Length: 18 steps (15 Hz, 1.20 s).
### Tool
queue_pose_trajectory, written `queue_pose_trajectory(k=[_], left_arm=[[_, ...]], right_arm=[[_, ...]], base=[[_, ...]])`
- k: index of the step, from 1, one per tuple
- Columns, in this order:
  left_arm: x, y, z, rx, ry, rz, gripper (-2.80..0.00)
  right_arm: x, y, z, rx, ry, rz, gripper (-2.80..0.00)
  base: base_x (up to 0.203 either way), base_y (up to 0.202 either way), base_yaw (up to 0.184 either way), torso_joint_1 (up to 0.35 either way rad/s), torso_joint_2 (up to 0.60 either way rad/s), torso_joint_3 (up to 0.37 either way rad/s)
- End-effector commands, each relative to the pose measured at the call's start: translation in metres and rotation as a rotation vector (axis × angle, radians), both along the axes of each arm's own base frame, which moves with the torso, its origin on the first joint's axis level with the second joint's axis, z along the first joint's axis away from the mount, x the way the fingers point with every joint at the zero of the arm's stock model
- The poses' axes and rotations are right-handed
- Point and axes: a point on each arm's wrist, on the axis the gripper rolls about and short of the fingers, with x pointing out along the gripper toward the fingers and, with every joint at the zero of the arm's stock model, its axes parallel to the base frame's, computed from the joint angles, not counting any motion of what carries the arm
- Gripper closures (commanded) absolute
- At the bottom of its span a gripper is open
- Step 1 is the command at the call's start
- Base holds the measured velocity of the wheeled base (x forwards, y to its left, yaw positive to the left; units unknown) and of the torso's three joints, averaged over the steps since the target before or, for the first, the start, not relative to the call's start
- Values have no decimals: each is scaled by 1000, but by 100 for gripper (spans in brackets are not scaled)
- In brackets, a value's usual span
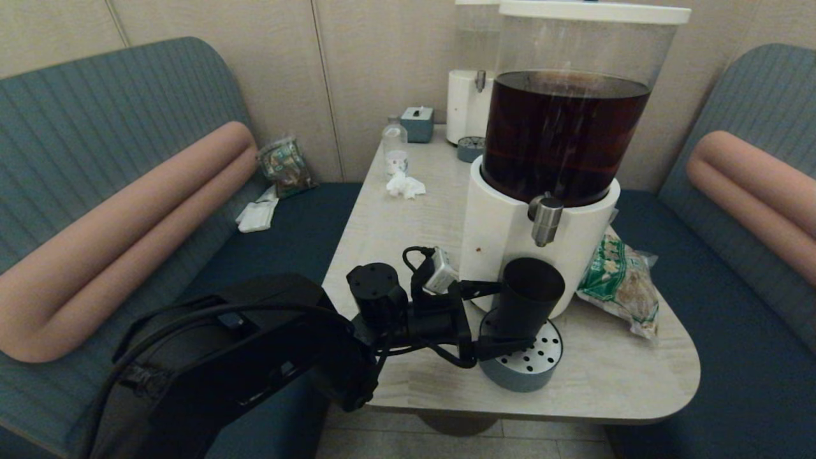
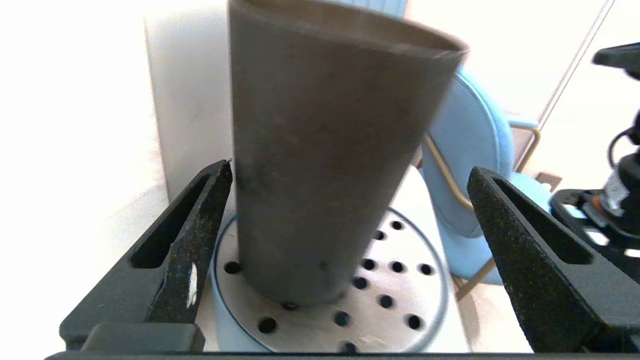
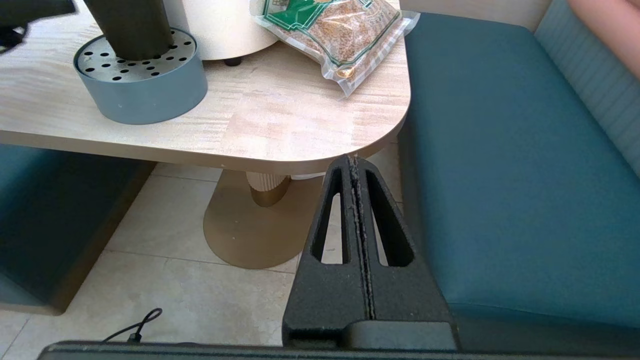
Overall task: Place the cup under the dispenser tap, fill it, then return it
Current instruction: Place it under the water dispenser, then turn on the faucet
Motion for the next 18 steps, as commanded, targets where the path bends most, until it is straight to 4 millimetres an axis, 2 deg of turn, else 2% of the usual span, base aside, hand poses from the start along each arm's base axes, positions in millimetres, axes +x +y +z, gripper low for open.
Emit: queue_pose_trajectory(k=[1, 4, 6, 7, 8, 10, 12, 15, 18], left_arm=[[-10, 7, 13, -1, -5, -7, -280], [-24, 20, 18, 24, 21, -4, -280], [-47, 36, 37, 34, 34, 2, -280], [-61, 46, 50, 31, 31, 5, -9], [-78, 59, 64, 26, 24, 10, 0], [-112, 90, 100, -13, -20, 41, 0], [-147, 128, 133, -79, -68, 139, 0], [-185, 183, 163, -189, -146, 363, 0], [-233, 220, 193, -338, -253, 566, 0]], right_arm=[[0, 0, 0, 0, 1, 0, 0], [0, 0, 0, 0, 1, 0, 0], [0, 0, 0, 0, 1, -1, 0], [0, 0, 0, 0, 1, 0, 0], [0, 0, 0, 0, 1, 0, 0], [0, 0, 0, 0, 1, 0, 0], [0, 0, 0, 0, 1, -1, 0], [0, 0, 0, 0, 1, 0, 0], [0, 0, 0, 0, 1, 0, 0]], base=[[0, 0, 0, 0, 0, 0], [0, 0, 0, 0, 0, 0], [0, 0, 0, 0, 0, 0], [0, 0, 0, 0, 0, 0], [0, 0, 0, 0, 0, 0], [0, 0, 0, 0, 0, 0], [0, 0, 0, 0, 0, 0], [0, 0, 0, 0, 0, 0], [0, 0, 0, 0, 0, 0]])
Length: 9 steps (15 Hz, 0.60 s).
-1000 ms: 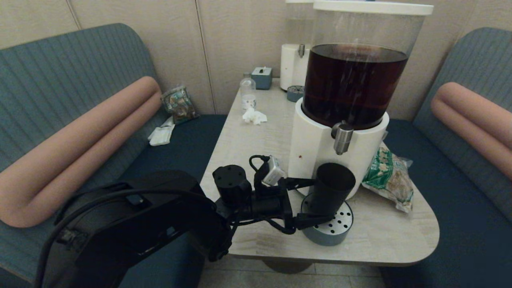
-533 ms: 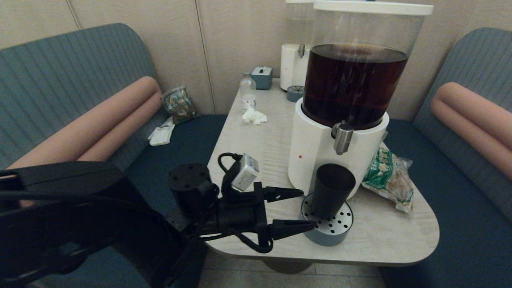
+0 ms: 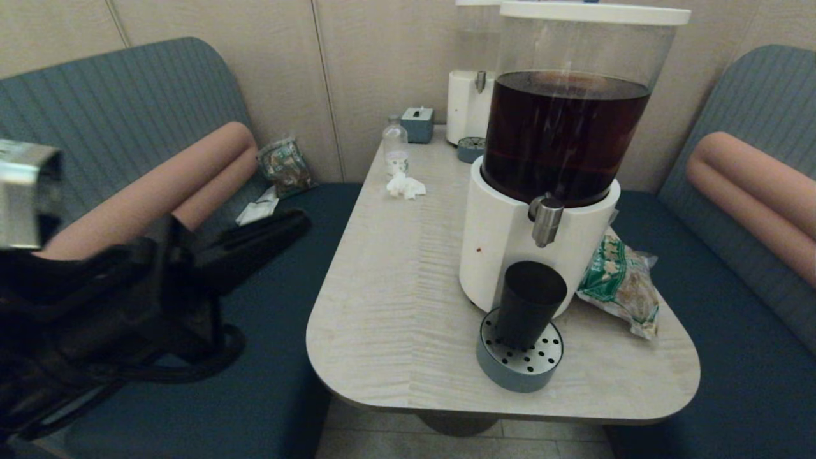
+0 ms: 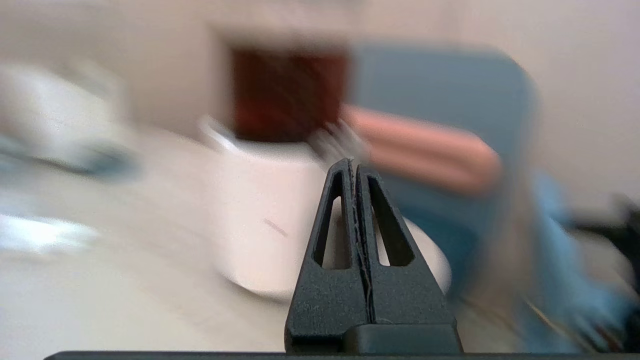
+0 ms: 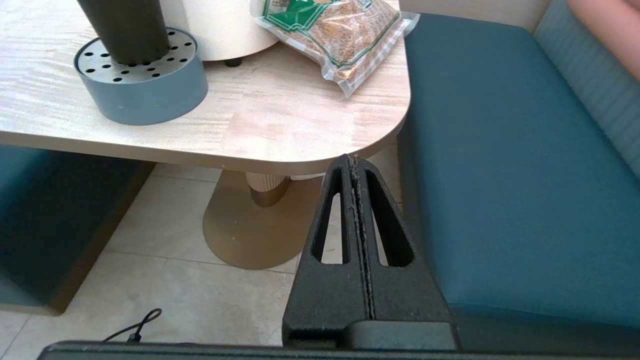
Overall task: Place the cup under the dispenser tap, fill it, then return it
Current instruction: Turn on the faucet
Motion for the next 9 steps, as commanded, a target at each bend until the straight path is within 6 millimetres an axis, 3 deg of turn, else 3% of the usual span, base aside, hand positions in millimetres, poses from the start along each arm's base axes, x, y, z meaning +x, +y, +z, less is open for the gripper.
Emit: queue_pose_trajectory(k=[1, 4, 9], left_arm=[[-62, 32, 34, -123, -177, 129, 0], [-99, 53, 38, -195, -185, 326, 0], [-135, 66, 15, -220, -203, 494, 0]], right_arm=[[0, 0, 0, -1, 1, 1, 0], [0, 0, 0, -1, 1, 1, 0], [0, 0, 0, -1, 1, 1, 0]], base=[[0, 0, 0, 0, 0, 0], [0, 0, 0, 0, 0, 0], [0, 0, 0, 0, 0, 0]])
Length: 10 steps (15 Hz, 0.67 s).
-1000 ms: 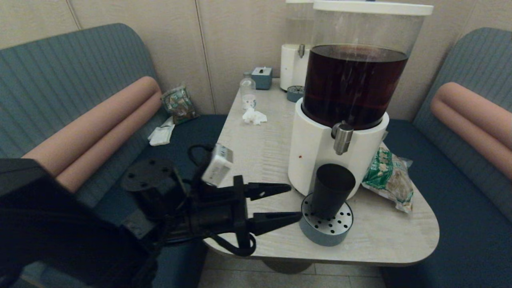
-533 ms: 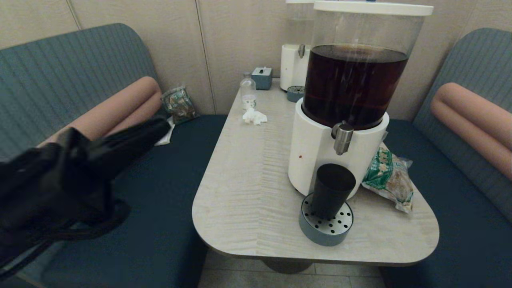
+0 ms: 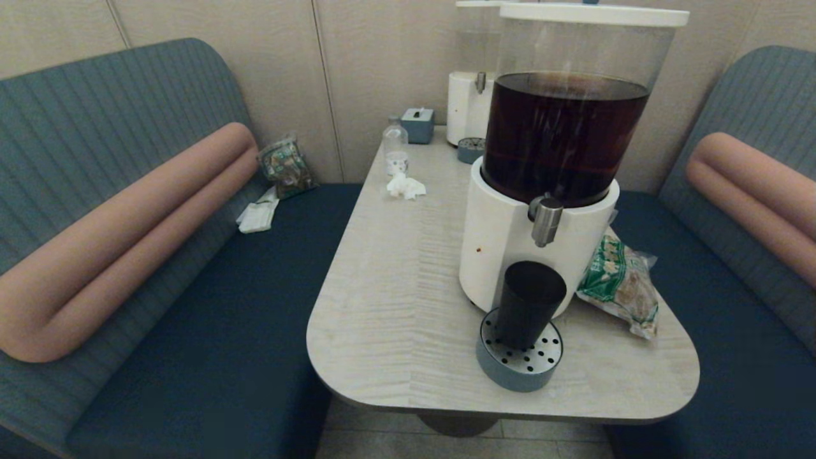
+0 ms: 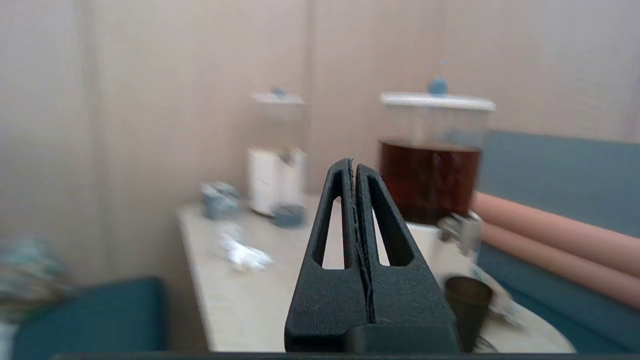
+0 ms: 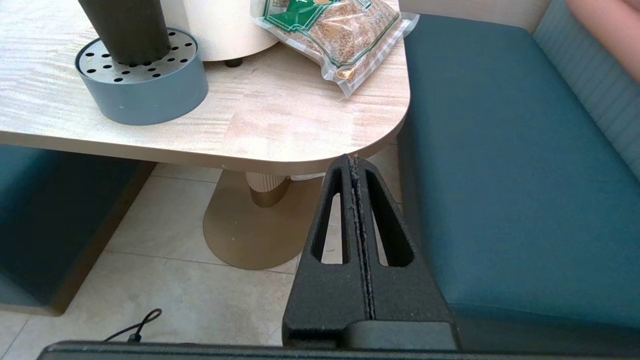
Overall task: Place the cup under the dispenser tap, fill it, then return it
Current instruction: Turn on the faucet
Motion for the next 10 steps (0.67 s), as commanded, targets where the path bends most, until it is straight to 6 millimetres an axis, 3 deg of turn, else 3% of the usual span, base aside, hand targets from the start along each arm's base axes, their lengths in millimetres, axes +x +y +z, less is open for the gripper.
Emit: queue_pose_trajectory(k=[1, 7, 10], left_arm=[[-28, 5, -4, -15, -71, 68, 0], [-73, 7, -44, -10, 76, 197, 0], [-71, 7, -63, 14, 138, 280, 0]], right_arm=[[0, 0, 0, 0, 1, 1, 0], [0, 0, 0, 0, 1, 1, 0], [0, 0, 0, 0, 1, 1, 0]], base=[[0, 0, 0, 0, 0, 0], [0, 0, 0, 0, 0, 0], [0, 0, 0, 0, 0, 0]])
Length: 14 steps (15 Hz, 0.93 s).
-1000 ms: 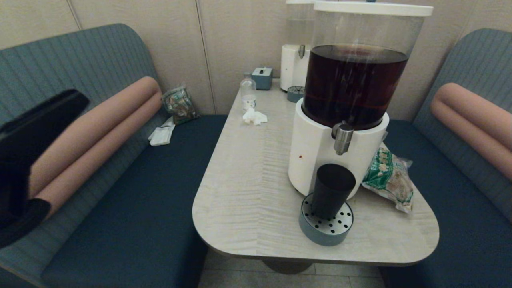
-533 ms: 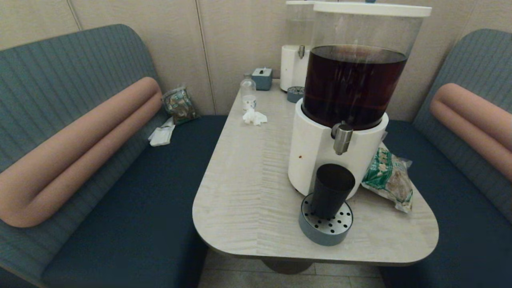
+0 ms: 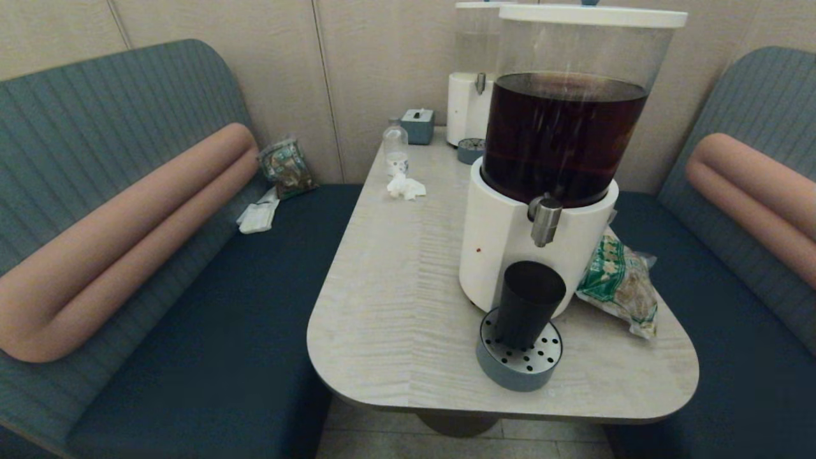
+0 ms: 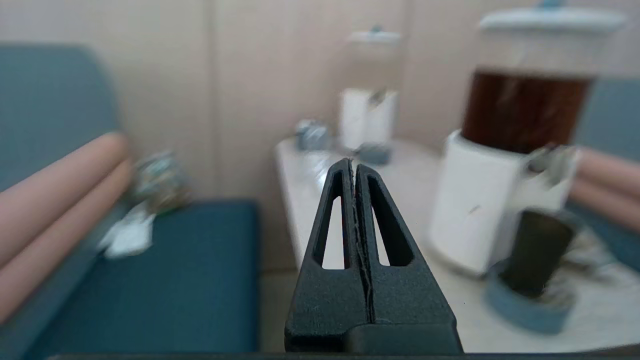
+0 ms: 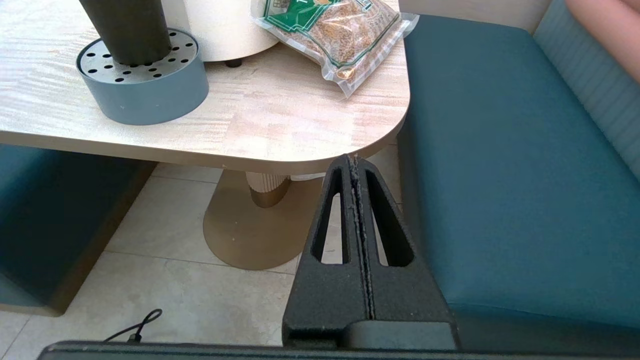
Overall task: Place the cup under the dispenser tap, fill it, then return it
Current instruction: Turn on the faucet
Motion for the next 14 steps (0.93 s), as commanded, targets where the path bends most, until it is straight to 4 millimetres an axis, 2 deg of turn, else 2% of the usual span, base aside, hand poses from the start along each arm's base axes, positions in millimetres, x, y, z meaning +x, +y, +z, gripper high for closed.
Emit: queue_pose_trajectory(k=[1, 2, 4, 8, 10, 11, 12, 14], left_arm=[[-2, 0, -18, 16, 8, 26, 0], [0, 0, -26, 44, 10, 39, 0], [-3, -1, -27, 59, -36, -4, 0], [-22, -2, -33, -37, -12, -121, 0], [-28, -2, -46, -45, 23, -120, 0], [-28, -2, -59, -32, 60, -108, 0], [-22, -1, -73, 1, 100, -74, 0], [-16, 1, -88, 45, 197, 49, 0]], right_arm=[[0, 0, 0, 0, -1, 1, 0], [0, 0, 0, 0, 1, 1, 0], [0, 0, 0, 0, 1, 1, 0], [0, 0, 0, 0, 1, 1, 0], [0, 0, 0, 0, 1, 1, 0], [0, 0, 0, 0, 1, 0, 0], [0, 0, 0, 0, 1, 1, 0], [0, 0, 0, 0, 1, 1, 0]], base=[[0, 0, 0, 0, 0, 0], [0, 0, 0, 0, 0, 0], [0, 0, 0, 0, 0, 0], [0, 0, 0, 0, 0, 0], [0, 0, 0, 0, 0, 0], [0, 0, 0, 0, 0, 0], [0, 0, 0, 0, 0, 0], [0, 0, 0, 0, 0, 0]])
